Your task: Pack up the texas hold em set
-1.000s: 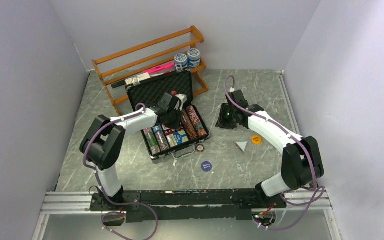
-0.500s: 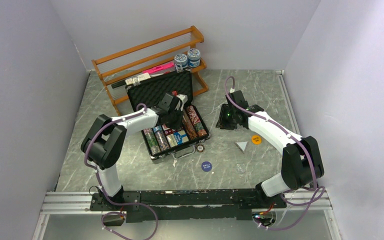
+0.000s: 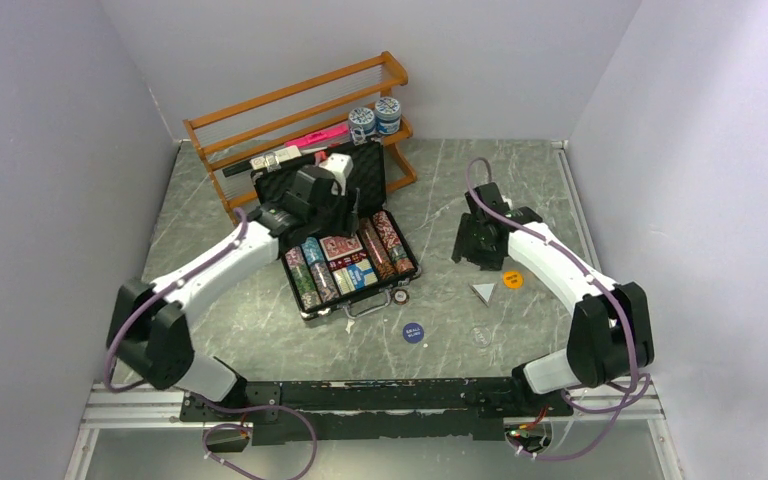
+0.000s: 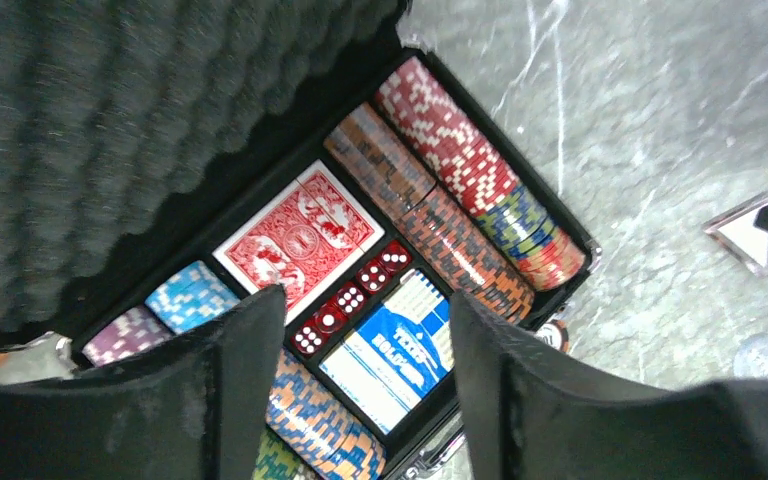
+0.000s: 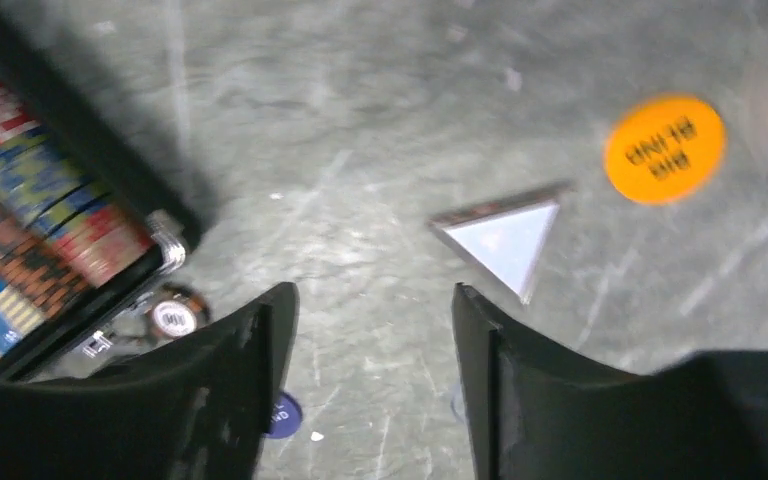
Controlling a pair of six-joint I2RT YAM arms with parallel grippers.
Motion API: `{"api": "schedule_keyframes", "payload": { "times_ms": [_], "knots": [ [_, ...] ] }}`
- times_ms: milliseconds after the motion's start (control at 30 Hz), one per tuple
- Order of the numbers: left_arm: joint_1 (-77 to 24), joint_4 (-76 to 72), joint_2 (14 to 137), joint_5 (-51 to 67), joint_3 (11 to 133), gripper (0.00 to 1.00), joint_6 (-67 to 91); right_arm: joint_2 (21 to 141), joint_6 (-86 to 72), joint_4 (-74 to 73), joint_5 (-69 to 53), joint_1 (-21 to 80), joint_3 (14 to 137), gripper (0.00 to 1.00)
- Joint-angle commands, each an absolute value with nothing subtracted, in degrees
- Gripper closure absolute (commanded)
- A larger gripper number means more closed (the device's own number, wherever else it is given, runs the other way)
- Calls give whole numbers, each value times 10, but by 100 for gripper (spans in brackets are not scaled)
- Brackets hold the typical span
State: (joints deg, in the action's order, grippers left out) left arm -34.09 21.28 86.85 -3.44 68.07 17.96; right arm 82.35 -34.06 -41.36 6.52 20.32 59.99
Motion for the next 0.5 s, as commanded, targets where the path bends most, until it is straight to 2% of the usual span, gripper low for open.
{"api": "schedule_keyframes", "payload": {
  "times_ms": [0,67,167,467],
  "knots": [
    [-341,210,791,-84,662,29,175,798,-364,-489,144,178,570,29],
    [-341,203,760,-90,643,23,178,790,-376,-484,144,165,549,16],
    [-341,191,723,-86,612,19,194,790,-391,-464,141,151,518,6],
    [-341,165,658,-51,532,6,229,849,-403,-385,108,132,510,0]
  ]
}}
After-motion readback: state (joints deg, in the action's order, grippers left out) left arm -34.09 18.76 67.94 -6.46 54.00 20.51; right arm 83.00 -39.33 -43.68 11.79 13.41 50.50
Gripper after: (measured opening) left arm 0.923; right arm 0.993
